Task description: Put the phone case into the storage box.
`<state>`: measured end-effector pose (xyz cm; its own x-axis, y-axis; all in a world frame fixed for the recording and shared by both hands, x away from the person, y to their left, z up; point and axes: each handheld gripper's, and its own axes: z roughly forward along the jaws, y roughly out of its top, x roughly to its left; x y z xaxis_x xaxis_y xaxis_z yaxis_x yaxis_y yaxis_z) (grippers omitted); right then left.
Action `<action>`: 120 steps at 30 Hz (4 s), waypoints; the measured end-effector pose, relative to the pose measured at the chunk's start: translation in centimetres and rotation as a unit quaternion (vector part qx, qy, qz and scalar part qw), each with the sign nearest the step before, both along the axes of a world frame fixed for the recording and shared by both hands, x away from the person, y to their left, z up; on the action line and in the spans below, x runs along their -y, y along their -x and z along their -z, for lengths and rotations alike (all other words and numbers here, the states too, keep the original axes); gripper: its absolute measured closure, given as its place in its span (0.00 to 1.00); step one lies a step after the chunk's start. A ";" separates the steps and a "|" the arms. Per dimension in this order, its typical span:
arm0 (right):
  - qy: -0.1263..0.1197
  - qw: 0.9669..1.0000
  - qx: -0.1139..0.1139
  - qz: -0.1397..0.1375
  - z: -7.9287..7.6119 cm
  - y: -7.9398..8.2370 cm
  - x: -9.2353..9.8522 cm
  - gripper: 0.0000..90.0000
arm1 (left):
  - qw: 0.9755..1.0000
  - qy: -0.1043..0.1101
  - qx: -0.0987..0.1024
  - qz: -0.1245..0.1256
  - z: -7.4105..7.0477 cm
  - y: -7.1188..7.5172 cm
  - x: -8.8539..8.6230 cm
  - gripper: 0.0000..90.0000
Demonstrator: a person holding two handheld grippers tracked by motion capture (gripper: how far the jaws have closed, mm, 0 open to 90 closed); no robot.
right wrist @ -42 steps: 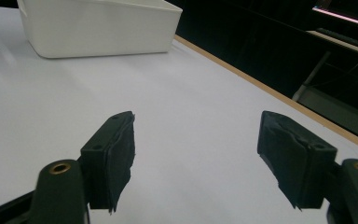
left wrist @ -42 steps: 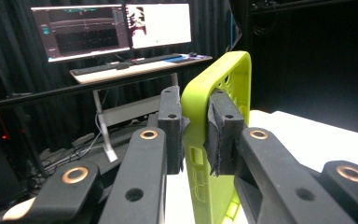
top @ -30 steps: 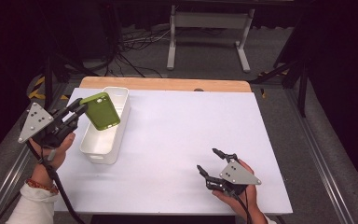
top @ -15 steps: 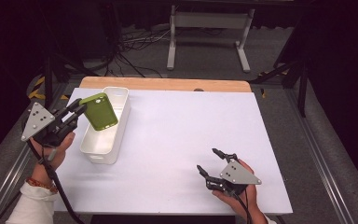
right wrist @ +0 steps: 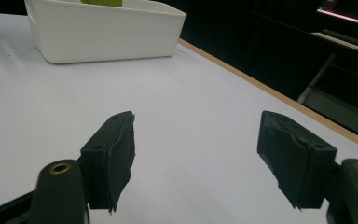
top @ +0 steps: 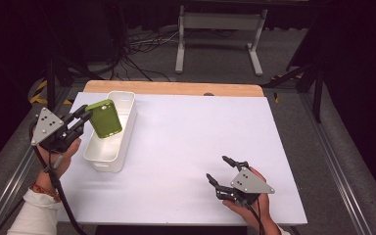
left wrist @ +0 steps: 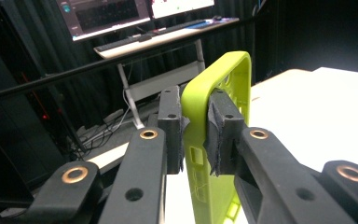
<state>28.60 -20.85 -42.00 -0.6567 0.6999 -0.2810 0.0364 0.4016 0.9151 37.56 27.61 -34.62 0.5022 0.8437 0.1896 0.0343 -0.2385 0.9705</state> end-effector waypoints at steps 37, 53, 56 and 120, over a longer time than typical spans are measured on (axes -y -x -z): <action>-0.002 1.000 0.012 0.004 0.2 -0.3 -0.3 0.33 | 0.998 0.000 -0.057 0.012 2.2 -9.9 -0.7 0.87; 0.001 1.000 0.001 0.010 0.6 -1.0 -0.3 0.33 | 0.998 -0.010 -0.065 0.011 3.0 -14.1 -0.1 0.87; -0.001 1.000 0.003 0.011 0.6 -1.0 -0.3 0.33 | 0.997 -0.017 -0.068 0.011 3.4 -14.7 0.2 0.87; 0.007 1.000 0.000 -0.001 0.5 -1.1 -0.4 0.34 | 0.994 -0.042 -0.100 -0.029 4.3 -15.9 1.2 0.64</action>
